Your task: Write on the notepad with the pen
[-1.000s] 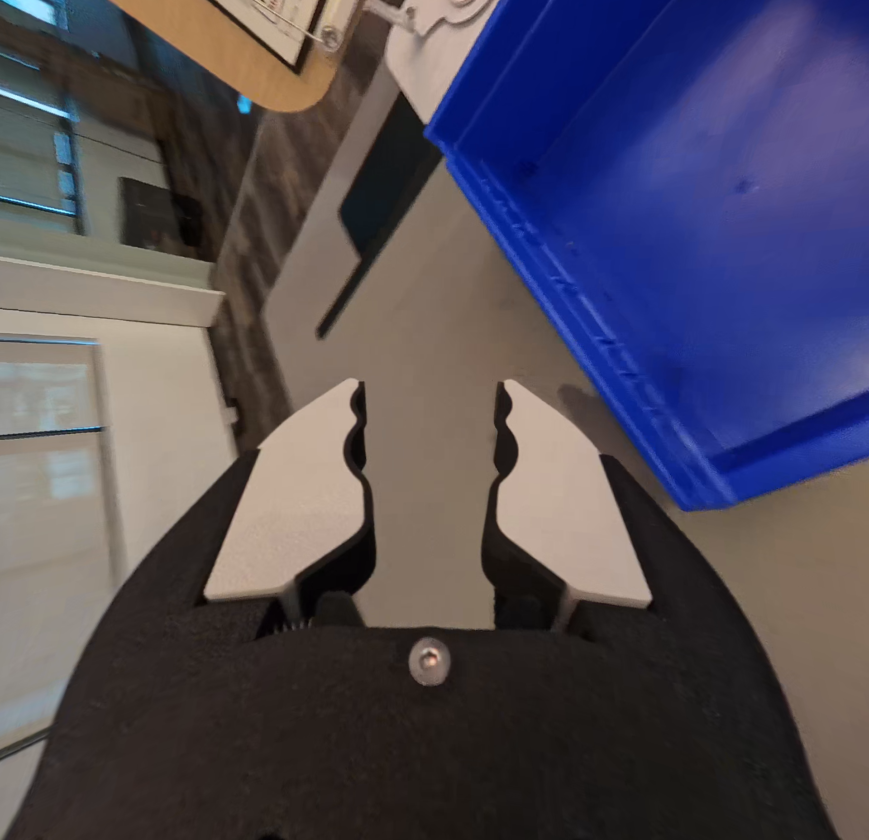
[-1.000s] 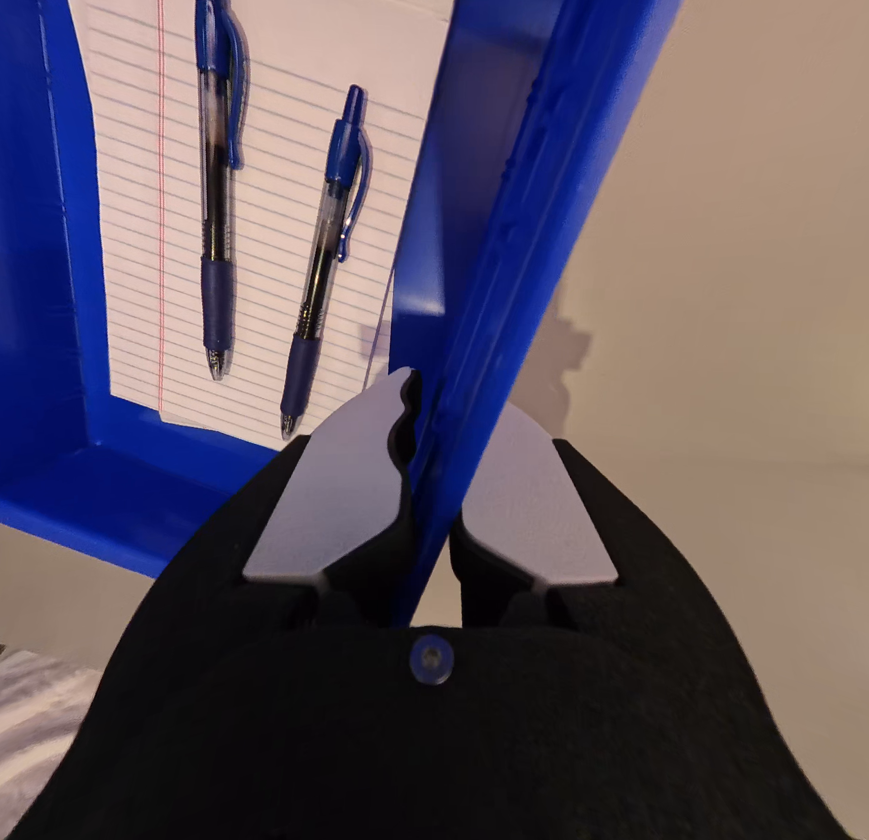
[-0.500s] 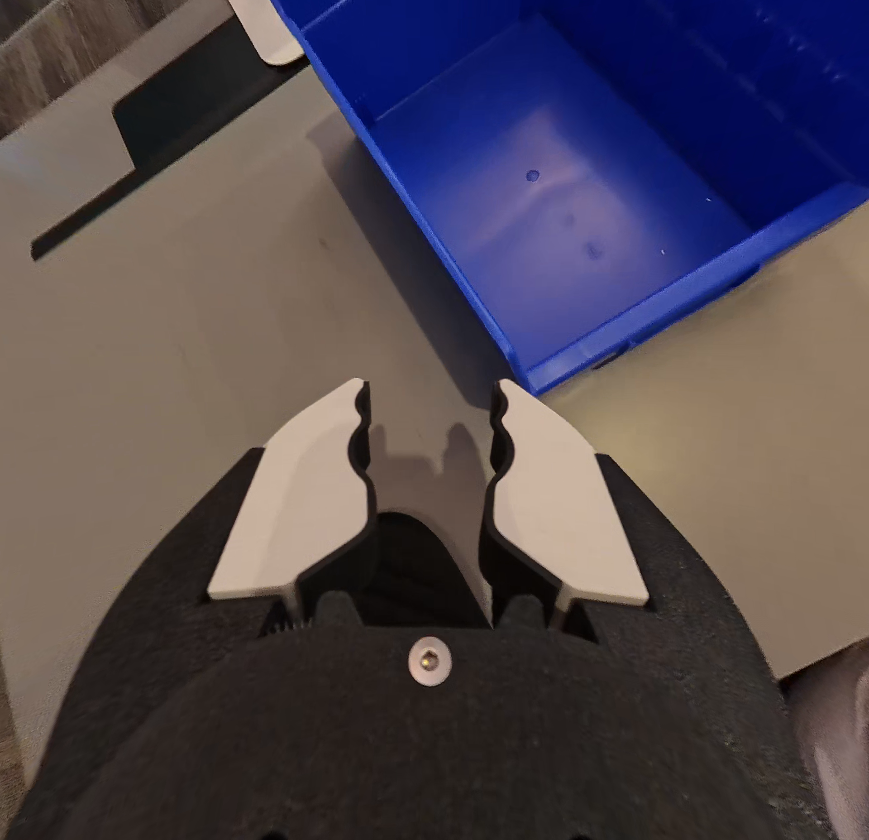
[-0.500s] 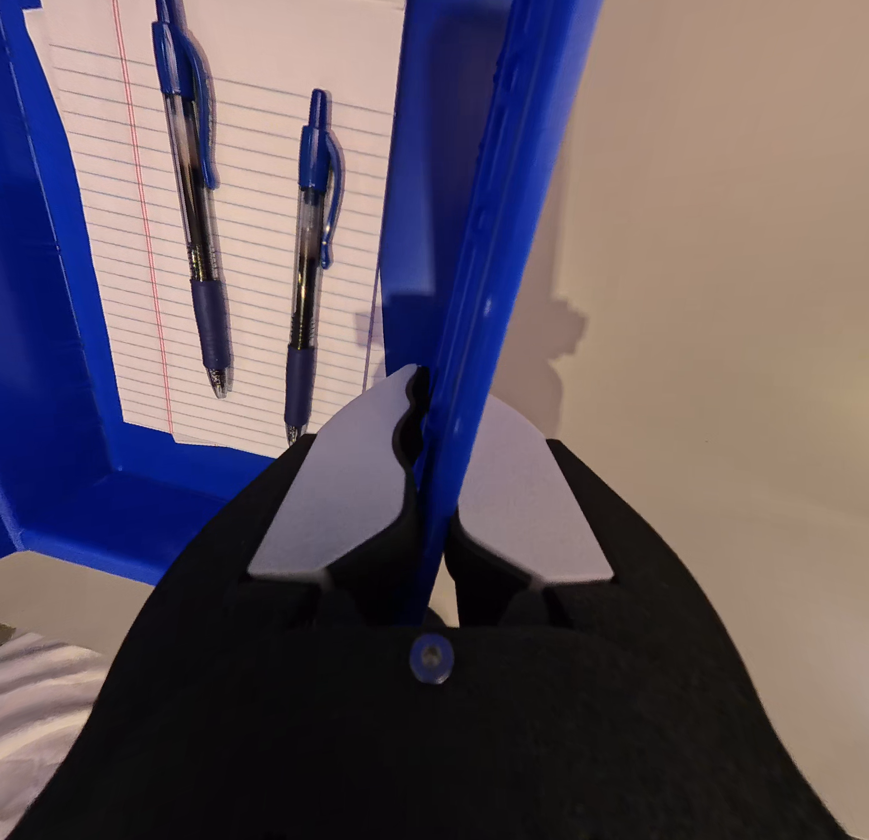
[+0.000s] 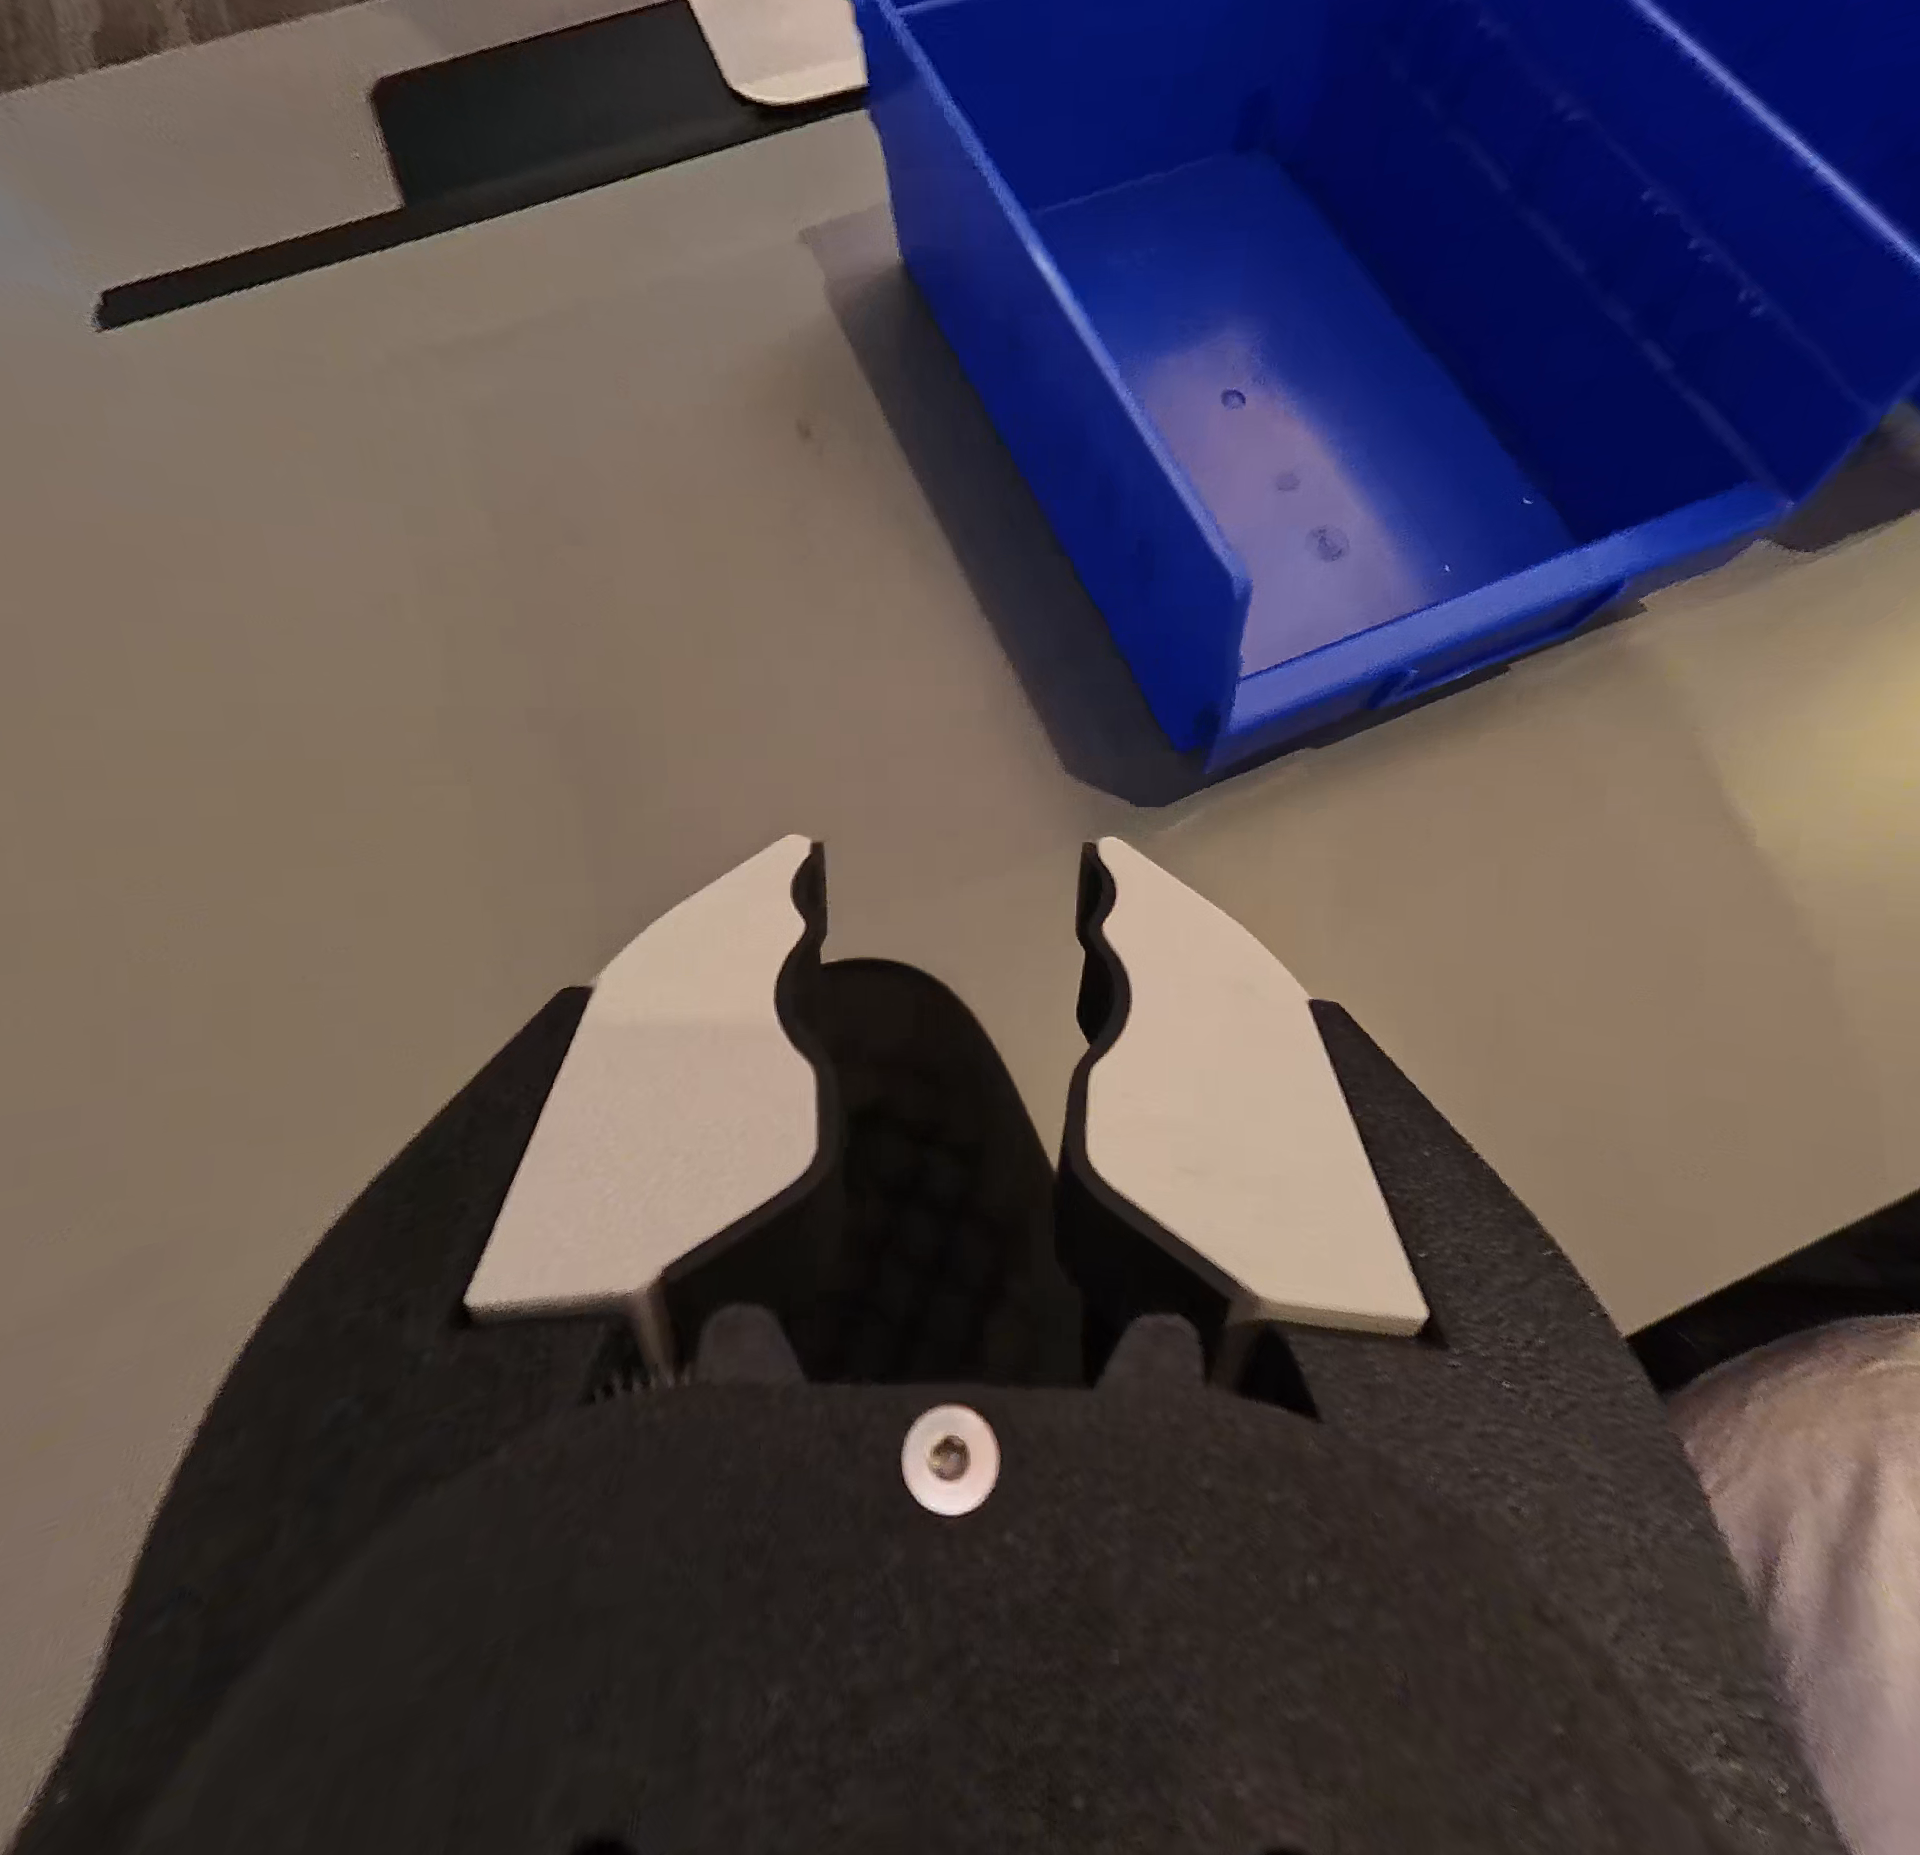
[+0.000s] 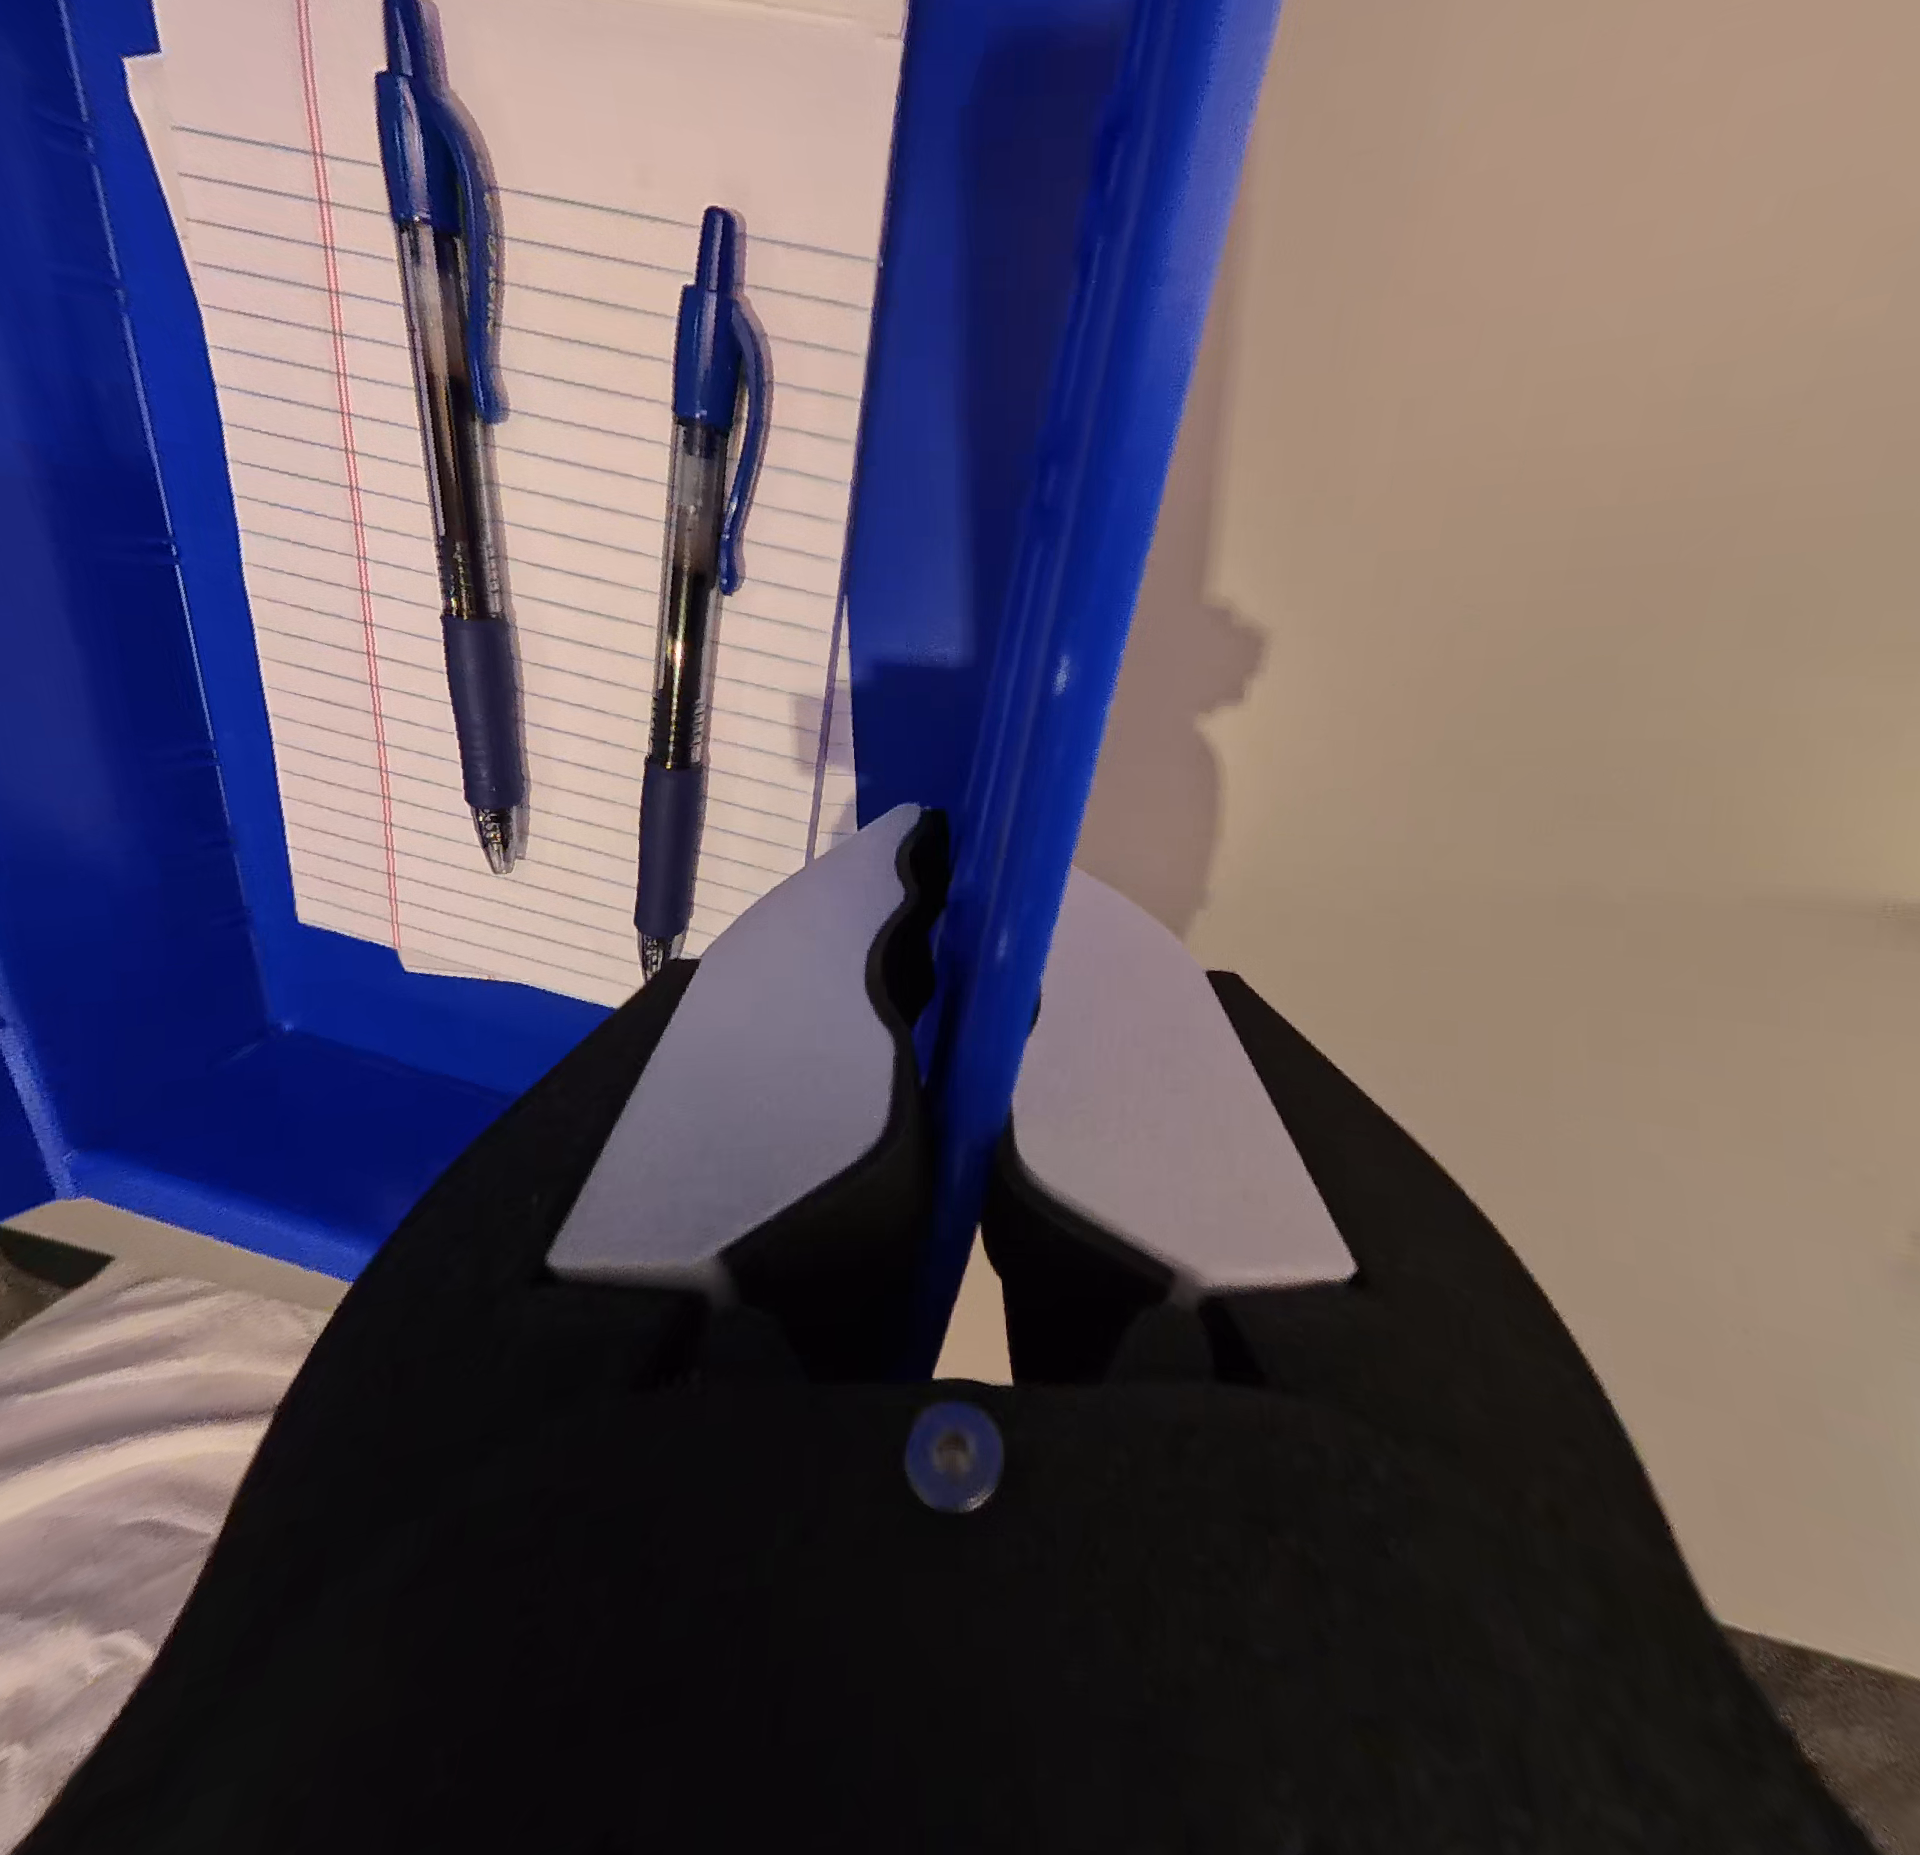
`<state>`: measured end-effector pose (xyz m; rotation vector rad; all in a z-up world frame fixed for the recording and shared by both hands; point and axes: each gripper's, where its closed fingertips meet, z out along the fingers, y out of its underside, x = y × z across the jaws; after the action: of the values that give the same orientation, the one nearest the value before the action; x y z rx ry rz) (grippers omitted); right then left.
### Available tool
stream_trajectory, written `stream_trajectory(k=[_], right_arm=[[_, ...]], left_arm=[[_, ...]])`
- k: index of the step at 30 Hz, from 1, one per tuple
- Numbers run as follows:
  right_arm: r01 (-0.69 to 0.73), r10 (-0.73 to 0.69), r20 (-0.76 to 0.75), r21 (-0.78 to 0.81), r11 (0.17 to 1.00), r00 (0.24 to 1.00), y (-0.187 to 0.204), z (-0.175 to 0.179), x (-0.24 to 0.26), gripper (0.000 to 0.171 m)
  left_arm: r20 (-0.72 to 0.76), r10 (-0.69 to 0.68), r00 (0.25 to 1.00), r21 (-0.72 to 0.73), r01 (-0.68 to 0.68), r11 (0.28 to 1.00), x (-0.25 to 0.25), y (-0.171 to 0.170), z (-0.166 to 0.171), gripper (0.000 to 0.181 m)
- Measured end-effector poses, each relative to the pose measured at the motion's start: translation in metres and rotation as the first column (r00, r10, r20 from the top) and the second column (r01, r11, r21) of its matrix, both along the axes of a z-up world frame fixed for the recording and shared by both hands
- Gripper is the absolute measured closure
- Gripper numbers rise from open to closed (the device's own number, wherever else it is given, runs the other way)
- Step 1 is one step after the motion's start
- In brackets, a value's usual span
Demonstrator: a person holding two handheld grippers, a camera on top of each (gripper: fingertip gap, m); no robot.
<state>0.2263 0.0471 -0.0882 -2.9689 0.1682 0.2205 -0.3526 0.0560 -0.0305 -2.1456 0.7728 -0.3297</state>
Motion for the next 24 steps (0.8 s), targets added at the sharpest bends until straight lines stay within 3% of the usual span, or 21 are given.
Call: stream_trajectory(k=[7,13,18,24], right_arm=[[0.018,-0.022,0.040,0.102,0.995,0.999,0.021,0.102,-0.024,0.166],[-0.089,0.079,0.063,0.165,0.982,0.995,0.085,0.163,-0.126,0.166],[-0.207,0.212,0.003,0.217,0.954,0.977,0.146,0.176,-0.256,0.167],[-0.312,0.334,-0.056,0.242,0.919,0.941,0.191,0.155,-0.407,0.165]], left_arm=[[0.032,0.133,0.991,0.048,-0.134,0.990,-0.052,0.008,0.018,0.134],[0.079,0.238,0.968,0.073,-0.244,0.967,-0.099,0.001,0.030,0.134],[0.110,0.298,0.948,0.064,-0.306,0.950,-0.131,-0.011,0.030,0.135],[0.128,0.333,0.934,0.055,-0.342,0.938,-0.158,-0.028,0.027,0.135]])
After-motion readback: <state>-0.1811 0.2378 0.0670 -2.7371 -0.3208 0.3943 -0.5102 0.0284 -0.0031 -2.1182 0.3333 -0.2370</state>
